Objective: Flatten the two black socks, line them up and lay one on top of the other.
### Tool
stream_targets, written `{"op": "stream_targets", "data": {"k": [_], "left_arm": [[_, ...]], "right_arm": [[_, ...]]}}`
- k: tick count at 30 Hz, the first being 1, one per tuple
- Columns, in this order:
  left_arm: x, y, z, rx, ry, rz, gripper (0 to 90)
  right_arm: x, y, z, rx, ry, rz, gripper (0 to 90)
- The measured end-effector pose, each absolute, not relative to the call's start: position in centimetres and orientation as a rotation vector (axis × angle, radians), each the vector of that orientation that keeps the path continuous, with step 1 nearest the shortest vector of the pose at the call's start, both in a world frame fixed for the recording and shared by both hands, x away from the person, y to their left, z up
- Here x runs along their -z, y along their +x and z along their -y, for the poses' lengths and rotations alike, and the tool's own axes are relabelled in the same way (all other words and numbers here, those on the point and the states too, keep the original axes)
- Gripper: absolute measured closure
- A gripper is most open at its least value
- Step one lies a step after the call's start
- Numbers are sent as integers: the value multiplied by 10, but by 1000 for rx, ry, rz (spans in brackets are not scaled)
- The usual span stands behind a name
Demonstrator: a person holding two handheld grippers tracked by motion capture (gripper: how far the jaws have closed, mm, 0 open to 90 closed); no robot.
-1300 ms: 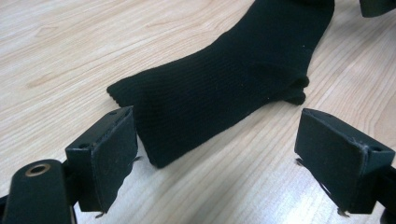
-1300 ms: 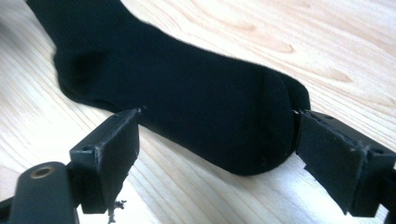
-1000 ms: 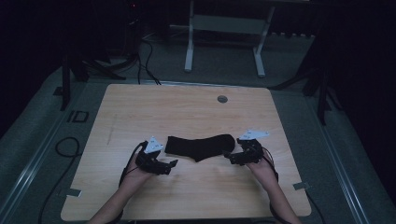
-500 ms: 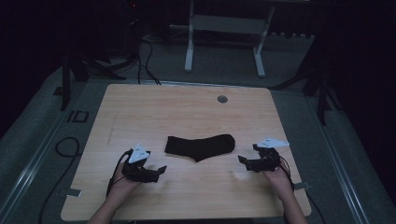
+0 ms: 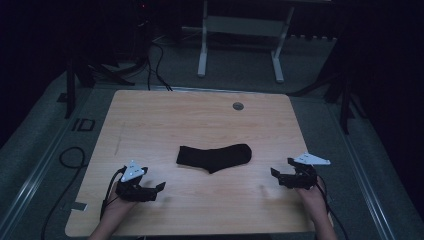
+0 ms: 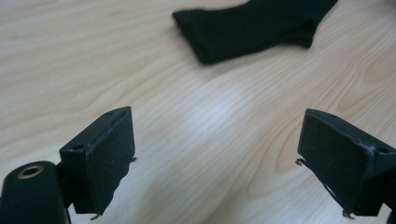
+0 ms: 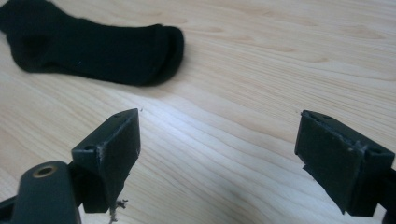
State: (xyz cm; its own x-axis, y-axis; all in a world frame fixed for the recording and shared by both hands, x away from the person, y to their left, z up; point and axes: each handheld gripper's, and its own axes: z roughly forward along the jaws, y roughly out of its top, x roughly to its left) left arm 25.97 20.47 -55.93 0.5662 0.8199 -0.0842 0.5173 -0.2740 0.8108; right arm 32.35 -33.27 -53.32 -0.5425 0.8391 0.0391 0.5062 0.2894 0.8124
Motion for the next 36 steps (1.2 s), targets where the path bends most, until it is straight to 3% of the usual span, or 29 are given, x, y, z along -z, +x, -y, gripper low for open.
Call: {"op": "stream_targets", "data": {"k": [12,36], "left_arm": [[562,241,-232,-417,1876,-1127,114],[565,216,-272,-537,1732,-1199,114]], "right_arm": [[543,304,365,-1148,1312,-2070,141],[554,287,382,-1172,1394,-1976,143]]}}
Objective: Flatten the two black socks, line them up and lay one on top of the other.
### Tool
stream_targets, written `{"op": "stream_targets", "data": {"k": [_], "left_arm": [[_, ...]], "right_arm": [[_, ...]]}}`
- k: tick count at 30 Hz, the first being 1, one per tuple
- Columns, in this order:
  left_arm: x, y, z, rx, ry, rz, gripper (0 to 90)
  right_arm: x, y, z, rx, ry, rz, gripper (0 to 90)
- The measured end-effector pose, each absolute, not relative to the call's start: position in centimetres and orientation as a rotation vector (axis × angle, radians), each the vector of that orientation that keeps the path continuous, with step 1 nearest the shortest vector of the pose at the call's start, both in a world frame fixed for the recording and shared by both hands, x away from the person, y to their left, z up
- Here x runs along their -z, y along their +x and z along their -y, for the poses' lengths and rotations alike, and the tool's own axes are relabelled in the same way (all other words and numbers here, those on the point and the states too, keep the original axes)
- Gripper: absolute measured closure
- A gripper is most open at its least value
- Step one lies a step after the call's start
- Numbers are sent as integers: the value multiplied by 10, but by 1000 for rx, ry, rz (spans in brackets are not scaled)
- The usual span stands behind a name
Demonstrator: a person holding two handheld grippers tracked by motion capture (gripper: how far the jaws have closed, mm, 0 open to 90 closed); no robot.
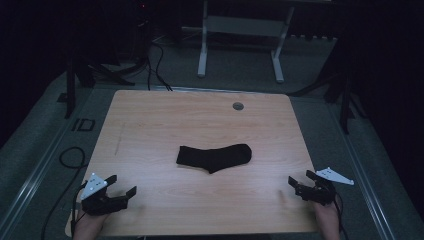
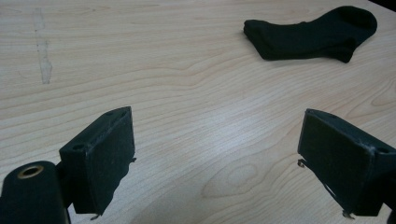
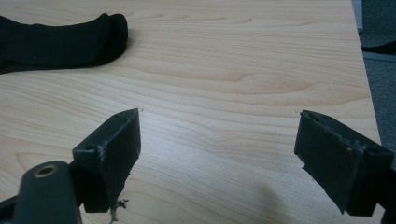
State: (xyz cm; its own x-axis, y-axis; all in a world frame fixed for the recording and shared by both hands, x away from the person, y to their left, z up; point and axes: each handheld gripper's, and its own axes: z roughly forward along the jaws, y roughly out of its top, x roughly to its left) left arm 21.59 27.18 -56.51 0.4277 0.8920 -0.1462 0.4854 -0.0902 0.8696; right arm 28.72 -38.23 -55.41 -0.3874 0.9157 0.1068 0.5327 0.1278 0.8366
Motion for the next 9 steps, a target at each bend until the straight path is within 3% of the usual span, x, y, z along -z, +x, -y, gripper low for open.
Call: {"op": "stream_targets", "data": {"k": [9], "left_arm": [[564,215,-275,-544,1709,-1203,114]], "right_arm": [[555,289,382,-1165,1396,-1997,143]]}}
